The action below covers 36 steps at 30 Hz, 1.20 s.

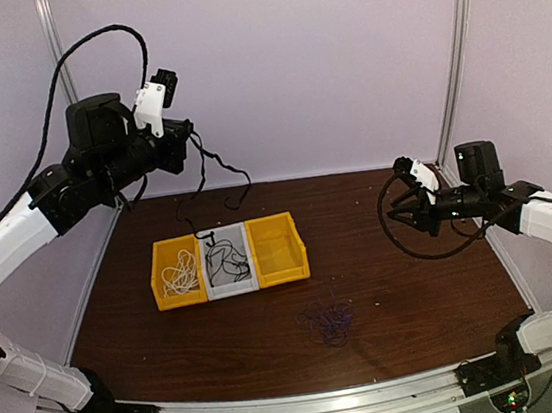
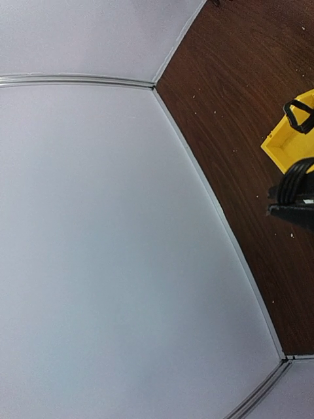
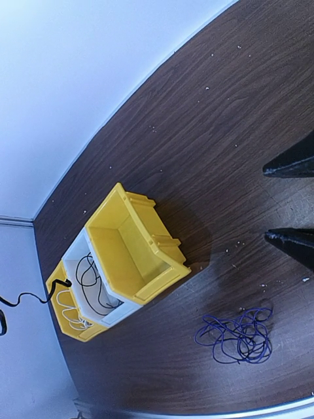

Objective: Untangle the cables

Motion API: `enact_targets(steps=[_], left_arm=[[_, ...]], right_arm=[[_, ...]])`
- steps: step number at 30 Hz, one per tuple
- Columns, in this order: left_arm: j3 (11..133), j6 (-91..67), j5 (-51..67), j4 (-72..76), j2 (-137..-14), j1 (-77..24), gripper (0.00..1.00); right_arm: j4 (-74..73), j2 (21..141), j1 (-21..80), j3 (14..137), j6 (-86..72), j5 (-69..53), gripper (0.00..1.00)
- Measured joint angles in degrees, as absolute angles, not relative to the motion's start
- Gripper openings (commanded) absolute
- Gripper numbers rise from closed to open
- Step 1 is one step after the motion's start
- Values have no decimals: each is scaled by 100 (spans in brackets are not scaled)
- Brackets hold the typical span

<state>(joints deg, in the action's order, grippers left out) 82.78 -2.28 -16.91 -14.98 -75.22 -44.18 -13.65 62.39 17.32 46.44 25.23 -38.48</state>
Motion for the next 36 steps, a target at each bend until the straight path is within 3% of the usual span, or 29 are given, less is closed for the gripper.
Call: enact_targets(steps=[22, 36], left_arm=[[7529, -226, -1789, -1431, -7651, -4390, 0], [6984, -458, -1337, -1297, -7894, -3769, 0]], right_arm=[[-1347, 6239, 1732, 4569, 2536, -3833, 27], [-1347, 6261, 1732, 4543, 2556, -3804, 28]])
